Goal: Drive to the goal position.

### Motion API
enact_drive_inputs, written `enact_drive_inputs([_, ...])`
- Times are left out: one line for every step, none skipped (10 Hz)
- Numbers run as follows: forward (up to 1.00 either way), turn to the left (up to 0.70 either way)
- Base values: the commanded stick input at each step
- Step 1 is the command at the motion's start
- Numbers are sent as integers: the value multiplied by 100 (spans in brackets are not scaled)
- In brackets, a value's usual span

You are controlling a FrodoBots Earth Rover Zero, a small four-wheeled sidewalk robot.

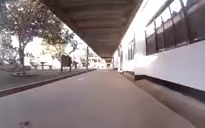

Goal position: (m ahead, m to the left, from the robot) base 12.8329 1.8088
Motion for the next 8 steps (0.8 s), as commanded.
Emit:
enact_drive_inputs([70,0])
enact_drive_inputs([70,0])
enact_drive_inputs([70,0])
enact_drive_inputs([70,0])
enact_drive_inputs([70,0])
enact_drive_inputs([70,0])
enact_drive_inputs([70,0])
enact_drive_inputs([70,0])
